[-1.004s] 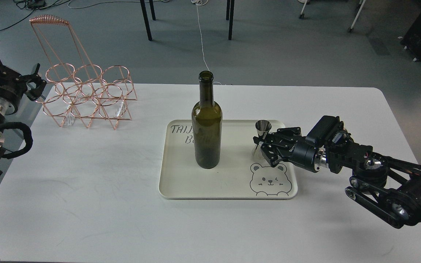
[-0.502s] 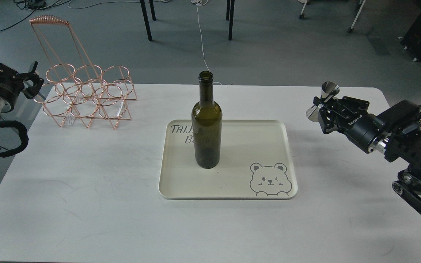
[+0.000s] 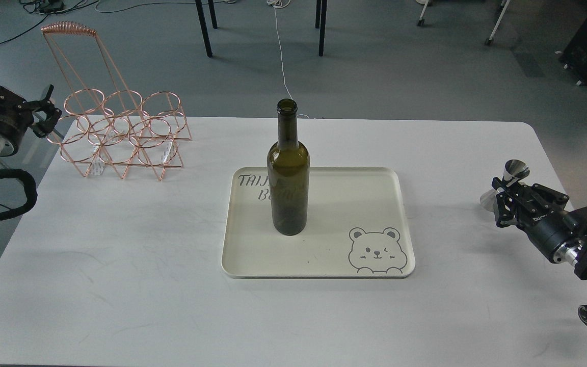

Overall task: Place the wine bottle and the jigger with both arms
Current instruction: 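Carry the jigger off the tray and lower it onto the table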

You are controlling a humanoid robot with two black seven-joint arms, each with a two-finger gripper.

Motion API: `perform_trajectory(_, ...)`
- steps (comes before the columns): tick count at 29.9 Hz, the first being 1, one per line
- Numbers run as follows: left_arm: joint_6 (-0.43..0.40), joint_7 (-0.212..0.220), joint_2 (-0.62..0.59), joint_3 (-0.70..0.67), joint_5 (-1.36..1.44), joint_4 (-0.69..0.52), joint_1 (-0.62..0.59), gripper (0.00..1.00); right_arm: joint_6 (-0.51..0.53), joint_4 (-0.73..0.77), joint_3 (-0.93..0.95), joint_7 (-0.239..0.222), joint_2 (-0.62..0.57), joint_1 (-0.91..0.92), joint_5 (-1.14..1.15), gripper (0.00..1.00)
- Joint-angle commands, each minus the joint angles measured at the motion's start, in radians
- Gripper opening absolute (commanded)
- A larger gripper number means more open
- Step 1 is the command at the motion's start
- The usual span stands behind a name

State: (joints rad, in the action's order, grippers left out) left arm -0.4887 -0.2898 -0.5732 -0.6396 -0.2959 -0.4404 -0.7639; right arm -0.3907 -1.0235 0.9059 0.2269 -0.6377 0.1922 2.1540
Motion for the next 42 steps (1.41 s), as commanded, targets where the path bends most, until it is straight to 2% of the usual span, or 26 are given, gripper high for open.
perform_trajectory(1, 0.000, 0.000, 0.001, 0.000, 0.000, 0.000, -0.002, 0.99, -0.007, 0.003, 0.001, 0.000, 0.001, -0.005, 0.000, 0.09)
perform_trajectory(9, 0.000, 0.000, -0.004, 0.000, 0.000, 0.000, -0.003, 0.99, -0.008, 0.016, 0.001, 0.000, 0.010, -0.013, -0.006, 0.21)
perform_trajectory(21, 0.000, 0.000, -0.004, 0.000, 0.000, 0.000, -0.006, 0.99, -0.008, 0.045, -0.009, 0.009, 0.052, -0.007, -0.060, 0.24)
perform_trajectory(24, 0.000, 0.000, -0.004, 0.000, 0.000, 0.000, -0.006, 0.99, -0.008, 0.046, -0.010, 0.011, 0.053, -0.007, -0.060, 0.31)
perform_trajectory(35, 0.000, 0.000, 0.004, 0.000, 0.000, 0.000, -0.006, 0.99, -0.008, 0.043, -0.018, 0.012, 0.055, -0.008, -0.060, 0.45)
perform_trajectory(38, 0.000, 0.000, 0.004, 0.000, 0.000, 0.000, -0.006, 0.99, -0.008, 0.031, -0.019, 0.014, 0.053, -0.013, -0.060, 0.56)
perform_trajectory(41, 0.000, 0.000, 0.004, 0.000, 0.000, 0.000, -0.006, 0.99, -0.033, -0.007, -0.016, 0.015, 0.036, -0.028, -0.060, 0.91)
perform_trajectory(42, 0.000, 0.000, 0.004, 0.000, 0.000, 0.000, -0.006, 0.99, -0.046, -0.019, -0.013, 0.015, 0.030, -0.045, -0.060, 0.96)
